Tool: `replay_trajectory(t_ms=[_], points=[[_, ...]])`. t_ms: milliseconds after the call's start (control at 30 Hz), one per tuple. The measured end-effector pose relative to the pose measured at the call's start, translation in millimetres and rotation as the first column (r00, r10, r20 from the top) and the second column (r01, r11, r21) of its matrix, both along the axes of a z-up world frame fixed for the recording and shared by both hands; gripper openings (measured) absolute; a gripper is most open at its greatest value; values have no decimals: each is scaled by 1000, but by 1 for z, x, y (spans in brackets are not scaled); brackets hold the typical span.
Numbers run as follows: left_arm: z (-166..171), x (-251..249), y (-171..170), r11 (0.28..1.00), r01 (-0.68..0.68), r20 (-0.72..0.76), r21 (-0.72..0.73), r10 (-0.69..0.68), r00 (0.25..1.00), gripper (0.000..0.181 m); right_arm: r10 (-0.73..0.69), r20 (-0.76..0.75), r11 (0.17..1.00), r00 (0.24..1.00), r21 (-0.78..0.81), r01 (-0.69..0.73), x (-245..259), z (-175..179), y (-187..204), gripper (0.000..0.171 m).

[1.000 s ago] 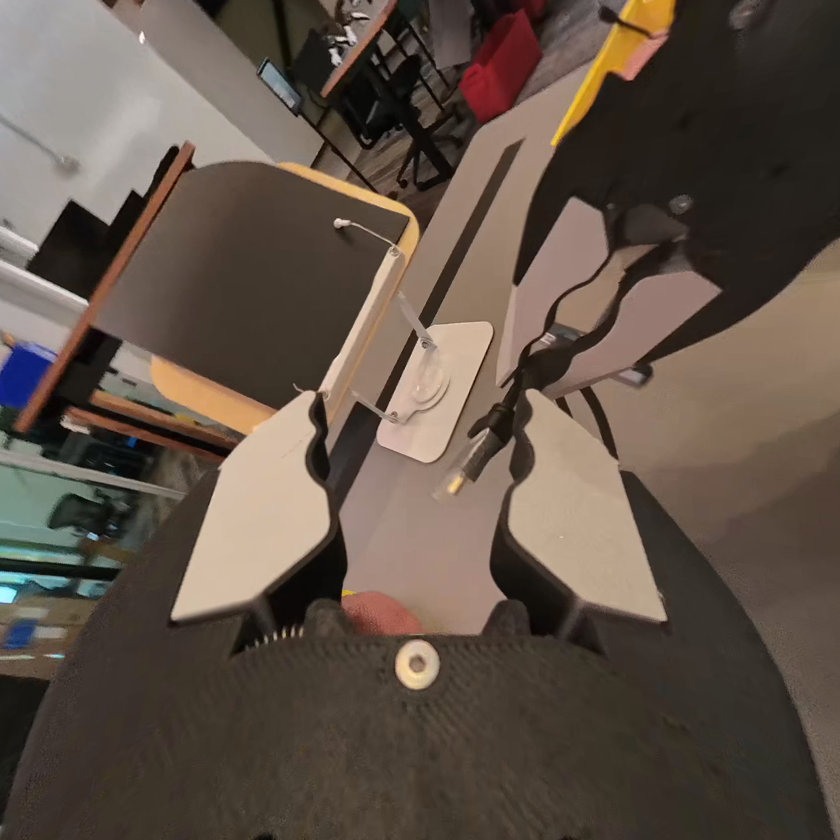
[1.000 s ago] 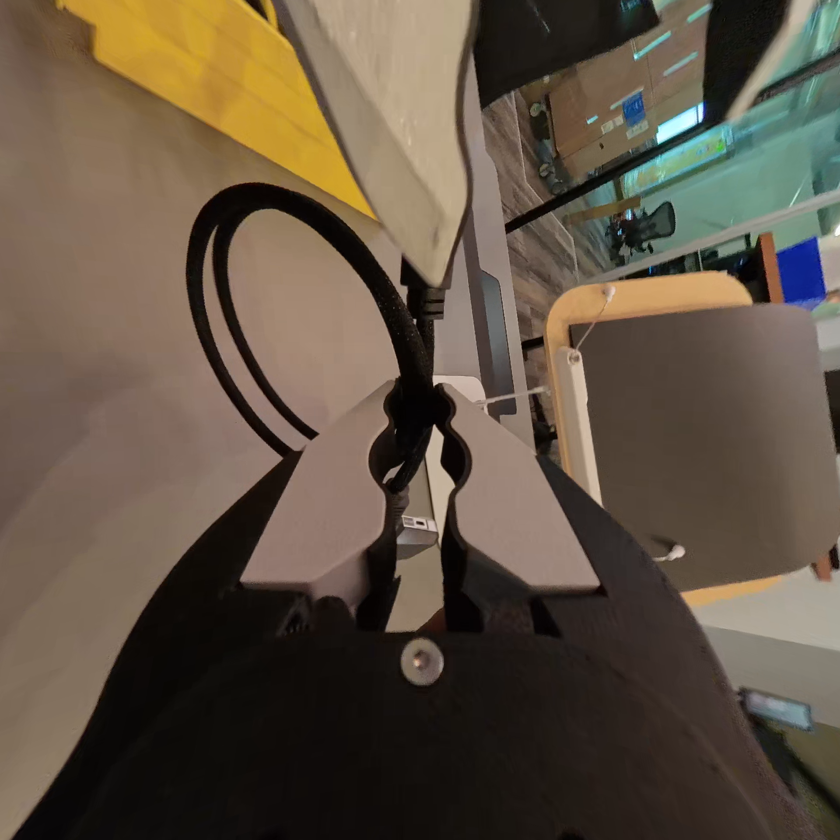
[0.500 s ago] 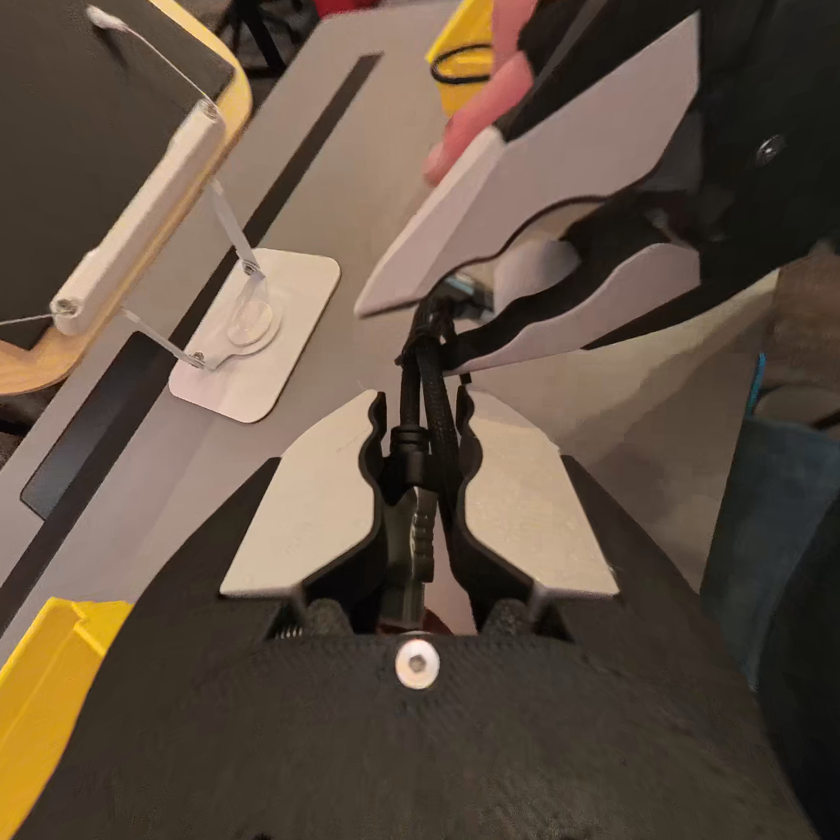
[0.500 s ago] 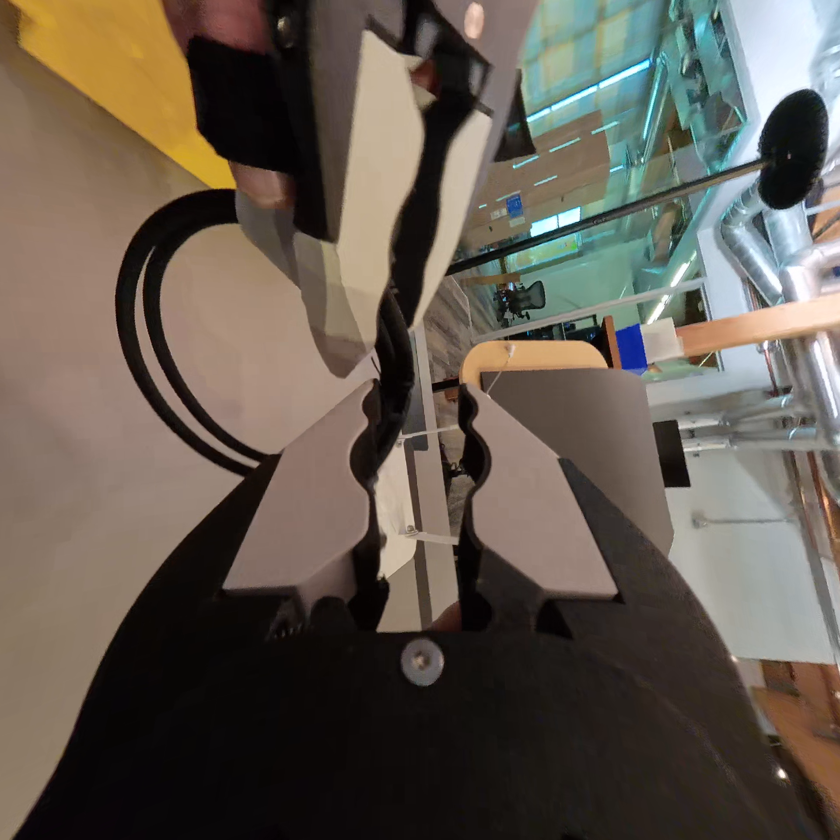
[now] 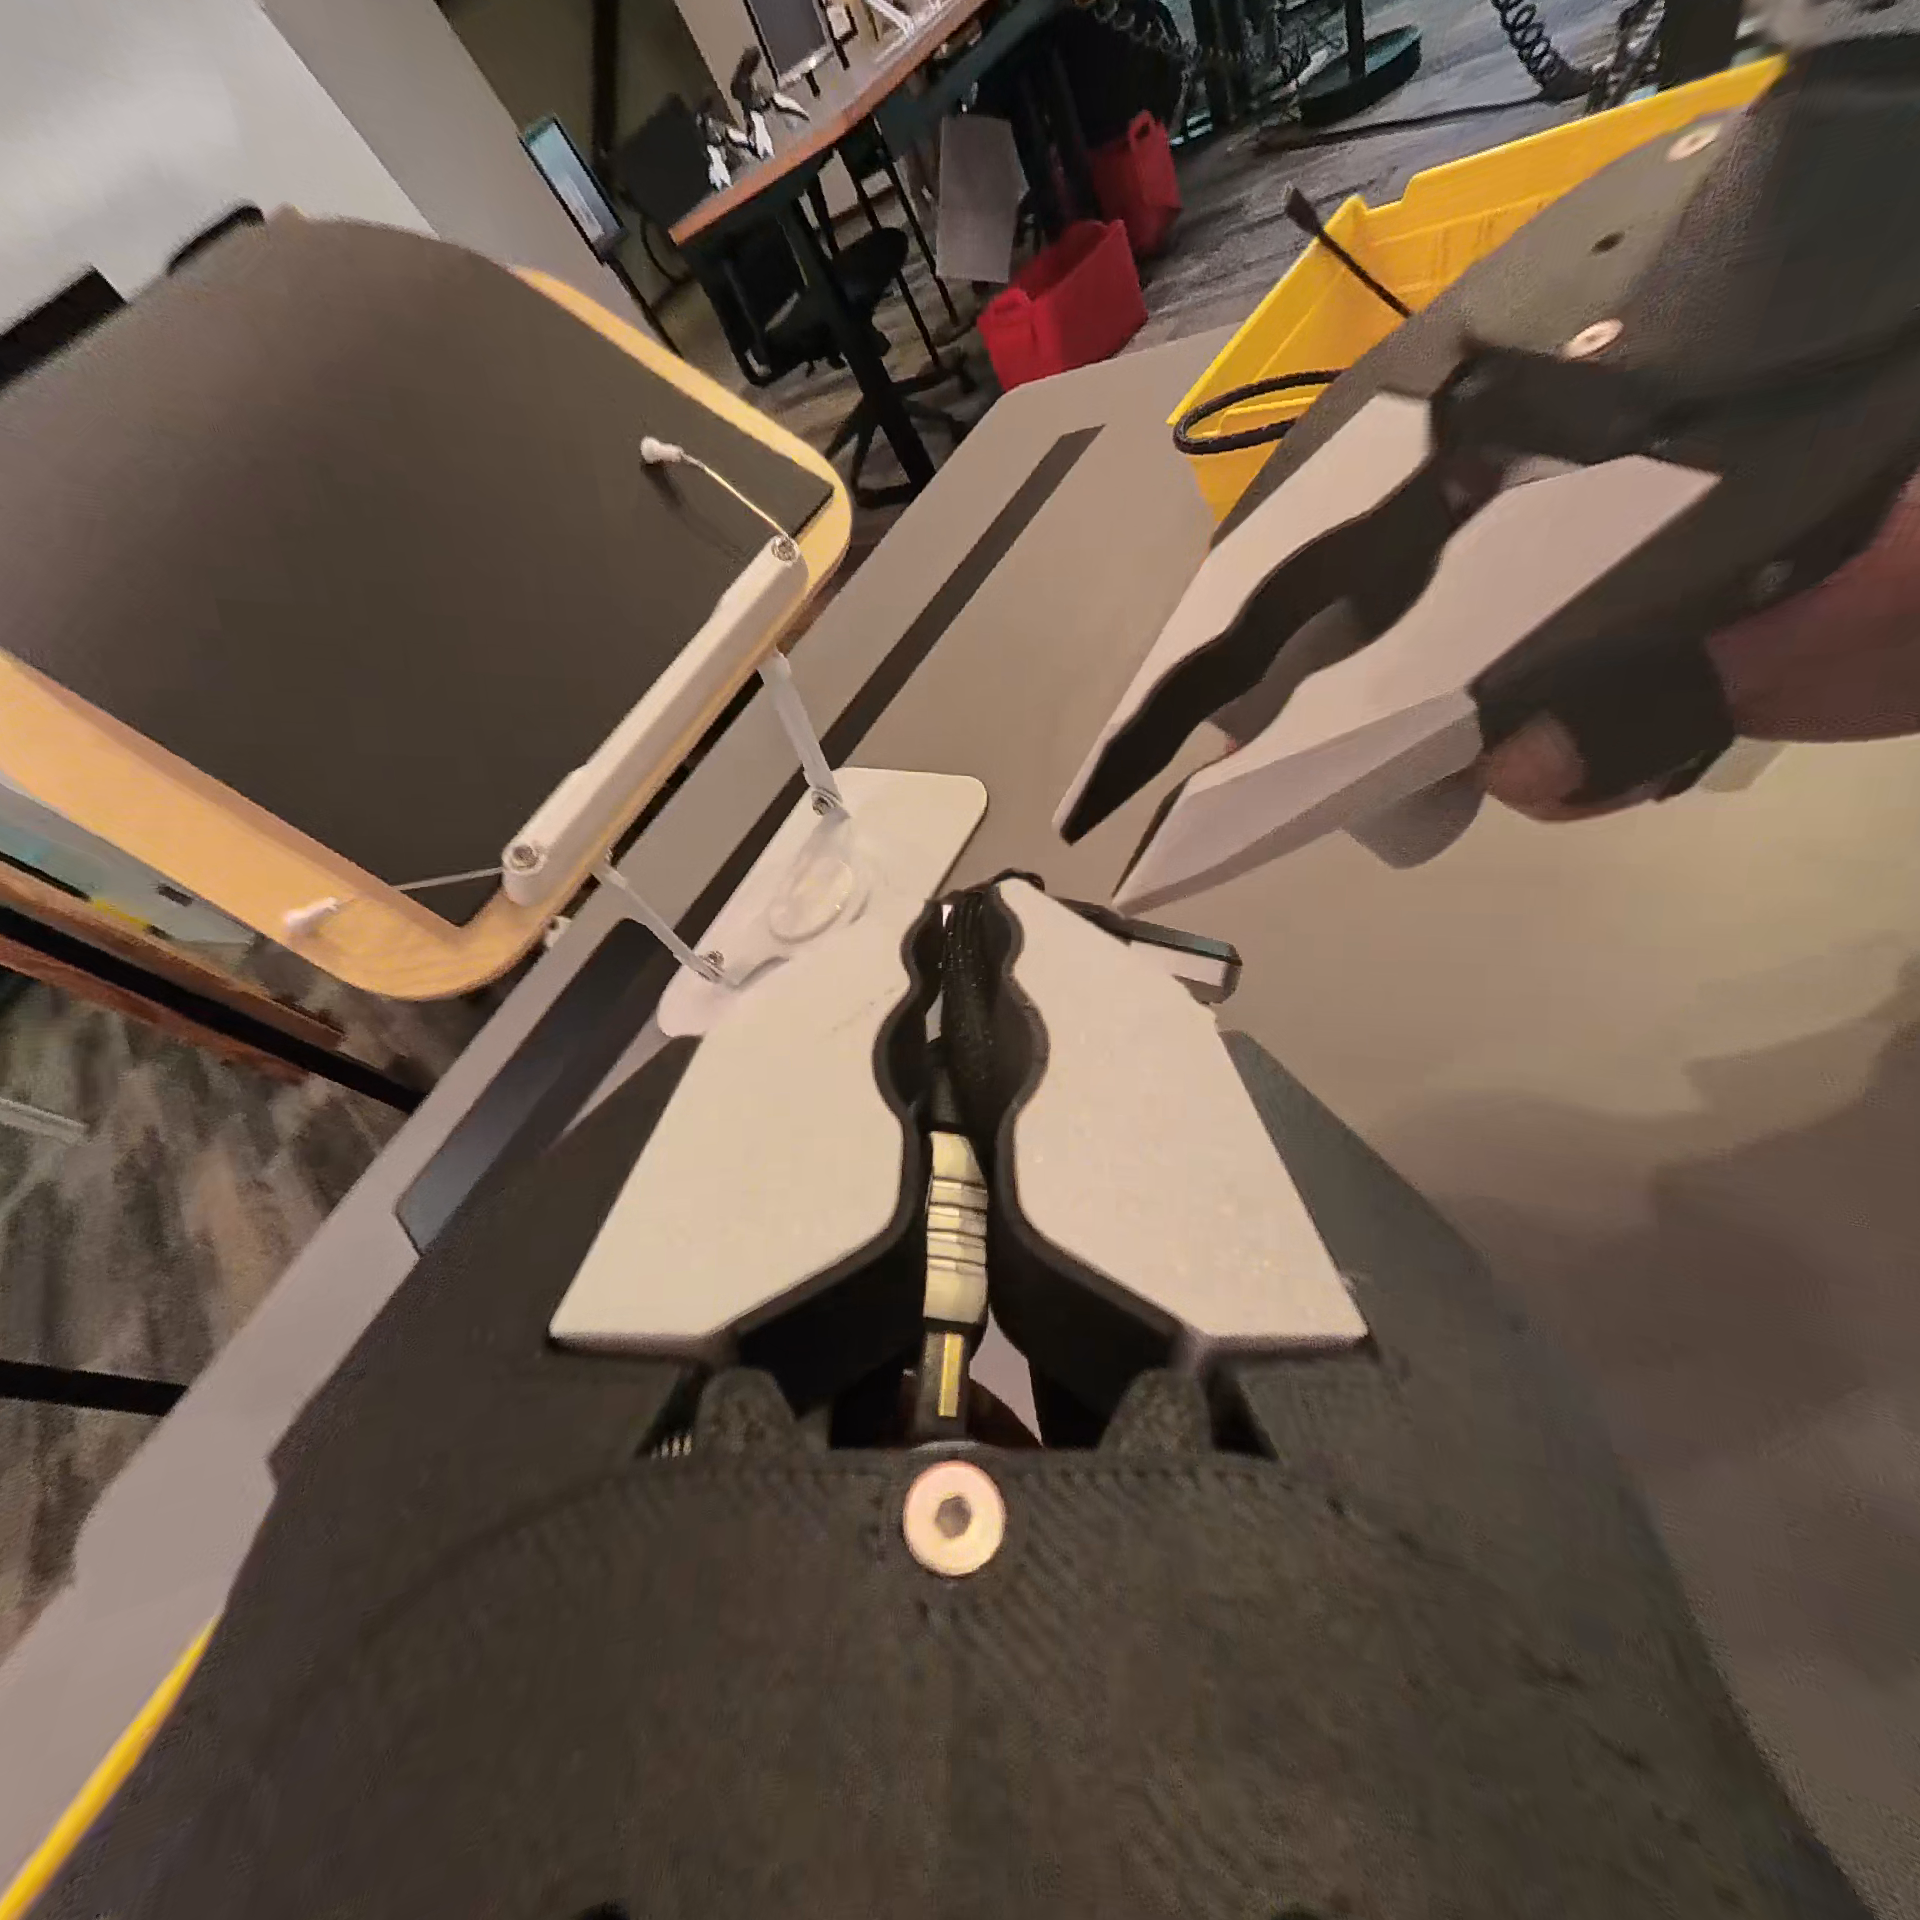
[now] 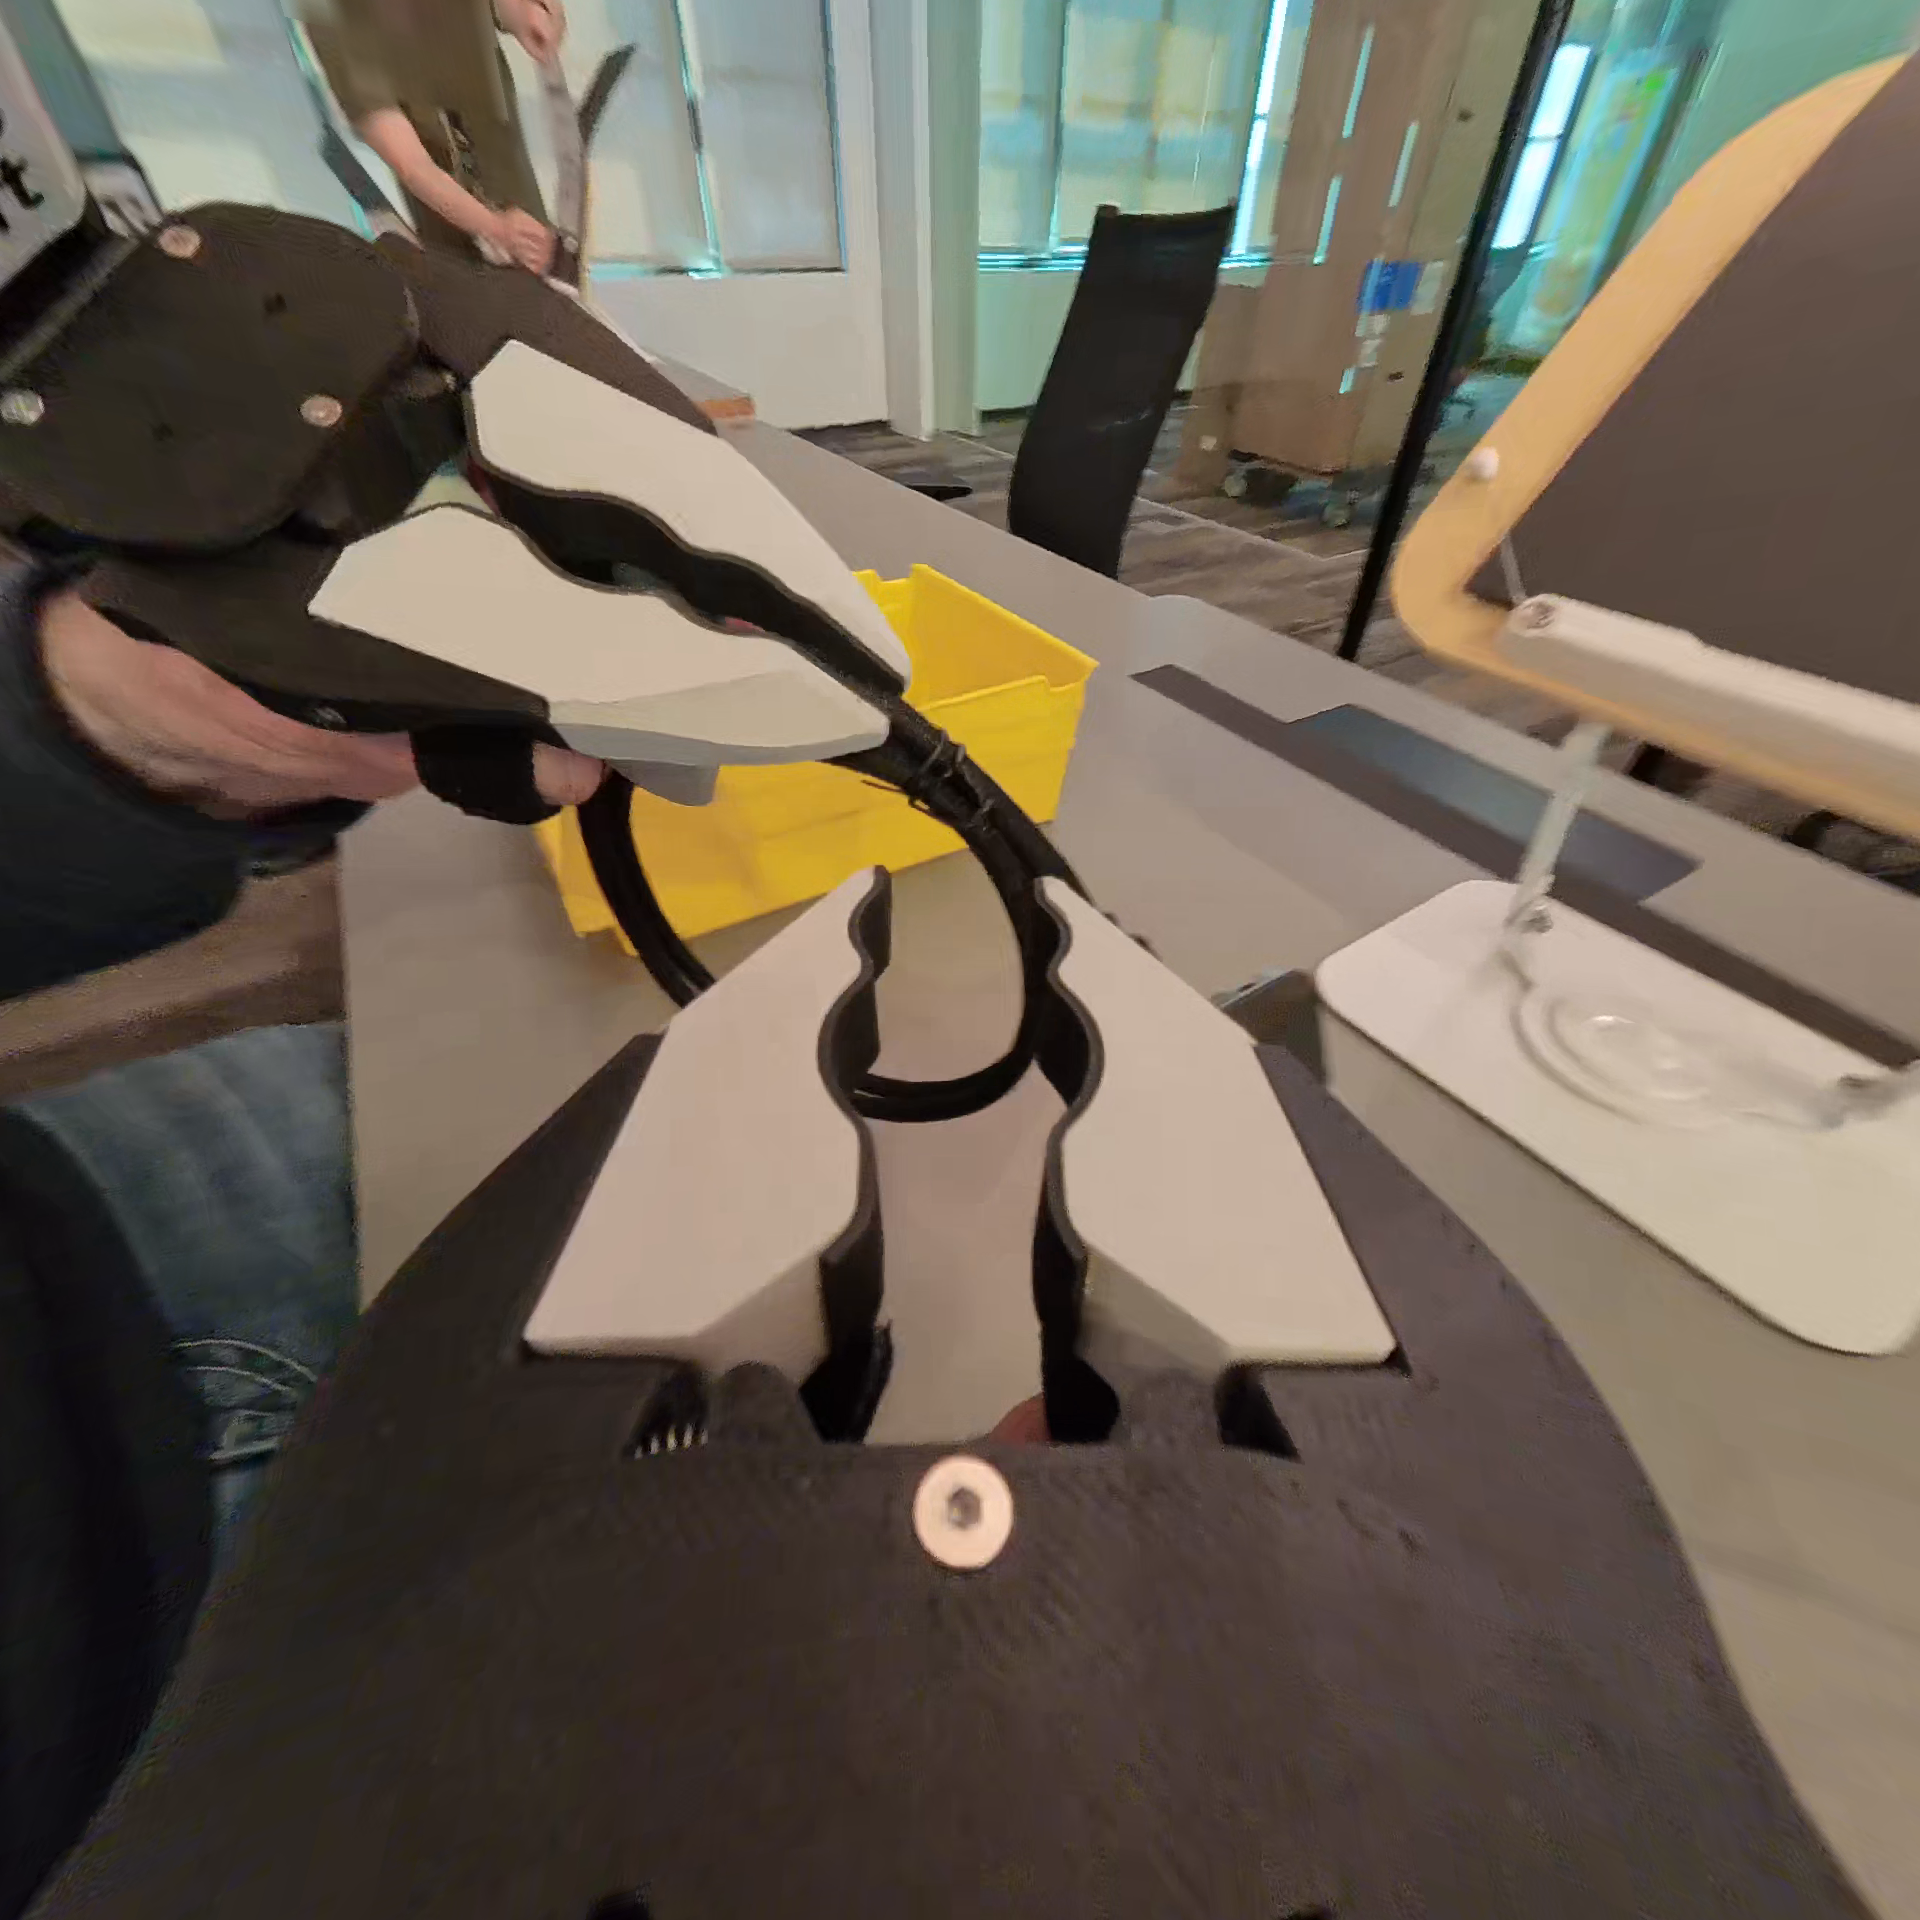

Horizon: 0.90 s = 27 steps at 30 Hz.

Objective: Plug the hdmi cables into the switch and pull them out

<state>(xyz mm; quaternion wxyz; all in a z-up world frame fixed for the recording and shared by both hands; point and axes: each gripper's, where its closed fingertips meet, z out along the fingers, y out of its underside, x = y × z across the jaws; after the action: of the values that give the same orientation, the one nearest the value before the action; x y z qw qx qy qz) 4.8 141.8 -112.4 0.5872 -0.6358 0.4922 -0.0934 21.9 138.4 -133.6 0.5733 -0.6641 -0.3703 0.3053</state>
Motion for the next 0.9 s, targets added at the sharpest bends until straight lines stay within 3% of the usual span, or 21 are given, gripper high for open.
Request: replay_trajectory(t_ms=[133,300,467,633,767,833,900], points=[[7,5,-6,992,20,-32,123,-16,999,6,86,-196,992,977,-73,-102,-9,8,-7,24],[11,10,-14,954,31,-105,297,0,994,6,114,-488,958,865,-175,-225,-4,25,-9,13],[15,15,-20,910,38,-136,414,21,990,6,110,-550,951,828,-183,-248,1,27,-9,0],[18,14,-21,920,35,-117,391,12,993,6,131,-359,988,924,-32,-153,2,27,-13,0],[21,15,-22,948,19,-72,317,4,997,6,81,-40,970,996,235,-69,5,29,-16,0],[23,16,-23,967,22,-36,253,-13,999,6,13,176,899,984,429,-89,7,31,-19,0],[23,18,-27,985,47,3,167,-48,999,6,-130,423,738,897,646,-198,11,31,-24,0]])
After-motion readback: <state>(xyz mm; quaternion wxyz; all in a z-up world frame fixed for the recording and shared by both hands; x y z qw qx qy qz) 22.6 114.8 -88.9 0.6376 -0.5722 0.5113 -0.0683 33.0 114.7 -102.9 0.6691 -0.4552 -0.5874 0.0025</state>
